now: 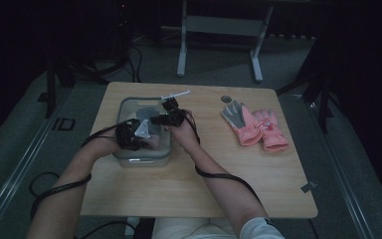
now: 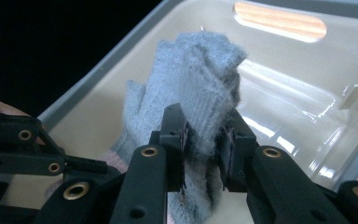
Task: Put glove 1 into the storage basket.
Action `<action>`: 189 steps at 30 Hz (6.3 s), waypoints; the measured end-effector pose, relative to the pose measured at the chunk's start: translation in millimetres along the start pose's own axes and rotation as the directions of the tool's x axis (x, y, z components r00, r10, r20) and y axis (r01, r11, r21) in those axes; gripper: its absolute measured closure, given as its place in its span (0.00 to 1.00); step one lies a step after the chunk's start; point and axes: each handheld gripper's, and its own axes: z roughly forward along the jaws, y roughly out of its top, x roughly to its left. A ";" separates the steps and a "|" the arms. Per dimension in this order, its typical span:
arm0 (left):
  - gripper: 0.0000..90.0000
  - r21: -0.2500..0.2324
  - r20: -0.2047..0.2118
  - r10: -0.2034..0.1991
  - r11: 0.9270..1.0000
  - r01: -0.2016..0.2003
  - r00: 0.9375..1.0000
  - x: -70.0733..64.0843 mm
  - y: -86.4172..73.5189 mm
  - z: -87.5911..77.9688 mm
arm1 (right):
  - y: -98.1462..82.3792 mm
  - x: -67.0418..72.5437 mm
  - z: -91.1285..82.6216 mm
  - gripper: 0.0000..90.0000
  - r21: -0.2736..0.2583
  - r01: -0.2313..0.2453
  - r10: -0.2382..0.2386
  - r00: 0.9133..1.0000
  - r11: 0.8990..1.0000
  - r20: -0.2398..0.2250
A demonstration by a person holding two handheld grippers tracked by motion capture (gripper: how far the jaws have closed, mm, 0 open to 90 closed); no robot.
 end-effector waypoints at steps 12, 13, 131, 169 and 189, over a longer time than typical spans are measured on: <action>0.77 0.059 0.049 0.047 0.997 -0.050 0.998 5.2 4.3 18.0 | 3.7 -2.5 13.1 0.74 0.048 0.024 -0.027 0.998 0.999 0.054; 0.77 0.060 0.058 0.045 0.997 -0.048 0.997 5.6 4.3 19.1 | 4.3 -3.4 11.6 0.74 0.042 0.026 -0.029 0.998 0.999 0.063; 0.02 -0.468 0.083 -0.406 0.790 0.395 0.910 -169.9 88.4 50.5 | -83.6 -216.3 -148.2 0.65 0.242 0.161 -0.252 0.876 0.957 0.412; 0.02 -0.488 0.057 -0.398 0.789 0.374 0.916 -170.6 82.9 53.3 | -83.8 -90.8 -230.3 0.97 -0.209 -0.070 0.148 0.913 0.975 0.381; 0.01 -0.468 0.062 -0.389 0.802 0.371 0.919 -173.0 82.7 61.9 | -134.3 -60.5 -178.6 0.97 -0.217 -0.220 0.288 0.884 0.951 0.367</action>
